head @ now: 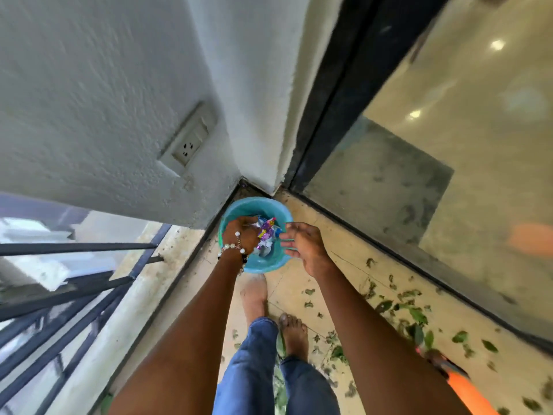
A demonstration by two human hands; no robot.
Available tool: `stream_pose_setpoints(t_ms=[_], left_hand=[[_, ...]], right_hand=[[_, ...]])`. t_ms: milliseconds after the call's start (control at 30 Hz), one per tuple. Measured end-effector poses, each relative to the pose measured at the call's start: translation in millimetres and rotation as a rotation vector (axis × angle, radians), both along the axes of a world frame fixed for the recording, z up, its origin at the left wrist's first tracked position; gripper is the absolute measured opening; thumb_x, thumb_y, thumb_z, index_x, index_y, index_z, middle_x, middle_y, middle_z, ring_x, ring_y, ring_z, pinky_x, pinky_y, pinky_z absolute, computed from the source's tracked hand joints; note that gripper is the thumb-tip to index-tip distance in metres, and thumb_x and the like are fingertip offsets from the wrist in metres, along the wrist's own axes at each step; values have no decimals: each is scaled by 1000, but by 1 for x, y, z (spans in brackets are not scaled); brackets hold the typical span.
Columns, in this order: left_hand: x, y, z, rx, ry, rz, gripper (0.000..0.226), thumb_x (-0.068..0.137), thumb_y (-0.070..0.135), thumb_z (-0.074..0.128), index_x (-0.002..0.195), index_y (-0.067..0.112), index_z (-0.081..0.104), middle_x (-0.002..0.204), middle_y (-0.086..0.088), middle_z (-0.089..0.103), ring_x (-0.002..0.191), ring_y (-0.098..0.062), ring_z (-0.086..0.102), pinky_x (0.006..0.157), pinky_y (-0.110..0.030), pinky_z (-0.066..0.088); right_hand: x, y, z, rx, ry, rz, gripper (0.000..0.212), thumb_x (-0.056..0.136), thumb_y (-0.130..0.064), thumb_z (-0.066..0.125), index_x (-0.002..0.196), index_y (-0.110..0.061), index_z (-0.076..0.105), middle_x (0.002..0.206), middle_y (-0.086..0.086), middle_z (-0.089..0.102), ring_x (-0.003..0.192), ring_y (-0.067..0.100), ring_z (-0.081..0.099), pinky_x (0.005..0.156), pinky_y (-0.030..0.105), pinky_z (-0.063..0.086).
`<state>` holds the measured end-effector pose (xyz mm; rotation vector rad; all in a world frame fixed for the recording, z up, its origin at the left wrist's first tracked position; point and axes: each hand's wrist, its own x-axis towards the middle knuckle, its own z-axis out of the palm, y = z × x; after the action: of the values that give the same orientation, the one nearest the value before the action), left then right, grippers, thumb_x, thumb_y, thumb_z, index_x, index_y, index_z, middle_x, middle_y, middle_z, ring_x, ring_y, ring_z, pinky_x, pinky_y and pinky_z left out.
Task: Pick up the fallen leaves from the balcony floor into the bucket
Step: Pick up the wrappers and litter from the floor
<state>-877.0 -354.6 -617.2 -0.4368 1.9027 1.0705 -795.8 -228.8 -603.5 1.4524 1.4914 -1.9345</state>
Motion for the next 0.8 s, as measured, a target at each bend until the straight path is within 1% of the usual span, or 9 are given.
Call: stream_pose_setpoints(t_ms=[200, 267, 367, 433, 500, 600, 667, 700, 800], left_hand=[[22, 39, 146, 54, 175, -178, 34, 88, -4, 56, 120, 6, 62, 104, -10, 69, 82, -18, 61, 72, -28, 50], [35, 54, 191, 121, 220, -170, 30, 89, -7, 52, 110, 8, 65, 86, -4, 68, 78, -20, 60, 63, -25, 48], [55, 76, 235, 243, 286, -219, 24, 87, -6, 53, 93, 12, 66, 68, -4, 67, 58, -18, 61, 51, -21, 47], [72, 96, 259, 295, 290, -325, 15, 80, 6, 59, 87, 16, 67, 68, -3, 69, 57, -23, 59, 59, -26, 47], [90, 122, 282, 330, 282, -439, 20, 83, -1, 57, 87, 17, 65, 68, 5, 69, 65, -24, 60, 67, -31, 49], [136, 164, 321, 350, 214, -591, 29, 91, -7, 48, 89, 16, 66, 73, 2, 65, 64, -12, 61, 61, -22, 49], [168, 192, 336, 401, 70, -567, 49, 99, 5, 33, 69, 10, 71, 56, -3, 62, 47, -13, 60, 52, -22, 43], [187, 206, 340, 421, 86, -596, 57, 100, 9, 25, 65, 5, 69, 49, -6, 60, 41, -14, 58, 51, -24, 41], [259, 250, 356, 471, 58, -709, 46, 99, 4, 25, 74, 4, 63, 49, -7, 59, 41, -16, 58, 57, -29, 36]], right_hand=[[39, 27, 137, 119, 135, -174, 10, 99, -13, 51, 95, -13, 59, 75, 4, 64, 57, 12, 55, 53, 22, 41], [56, 38, 181, 168, 198, -271, 10, 99, -16, 52, 100, -10, 60, 75, 5, 64, 58, 12, 56, 50, 20, 42], [85, 58, 236, 236, 298, -434, 12, 99, -18, 52, 104, -11, 61, 75, 2, 66, 56, 8, 59, 51, 21, 43], [114, 72, 266, 262, 363, -565, 11, 99, -18, 53, 102, -12, 62, 71, -1, 68, 53, 4, 60, 53, 21, 45], [145, 86, 292, 285, 412, -687, 10, 99, -17, 54, 101, -11, 62, 66, -4, 69, 53, 5, 61, 53, 22, 47], [211, 103, 322, 321, 443, -887, 12, 98, -17, 55, 104, -9, 63, 68, -1, 69, 56, 10, 62, 53, 23, 48], [255, 114, 337, 351, 443, -973, 14, 98, -16, 55, 105, -7, 64, 70, 1, 69, 55, 9, 62, 54, 24, 48], [279, 120, 344, 371, 441, -1022, 15, 98, -16, 55, 106, -6, 64, 71, 2, 69, 54, 8, 62, 53, 23, 48], [356, 133, 360, 445, 433, -1181, 11, 99, -13, 53, 99, -8, 62, 70, 4, 66, 47, 4, 59, 45, 16, 45]])
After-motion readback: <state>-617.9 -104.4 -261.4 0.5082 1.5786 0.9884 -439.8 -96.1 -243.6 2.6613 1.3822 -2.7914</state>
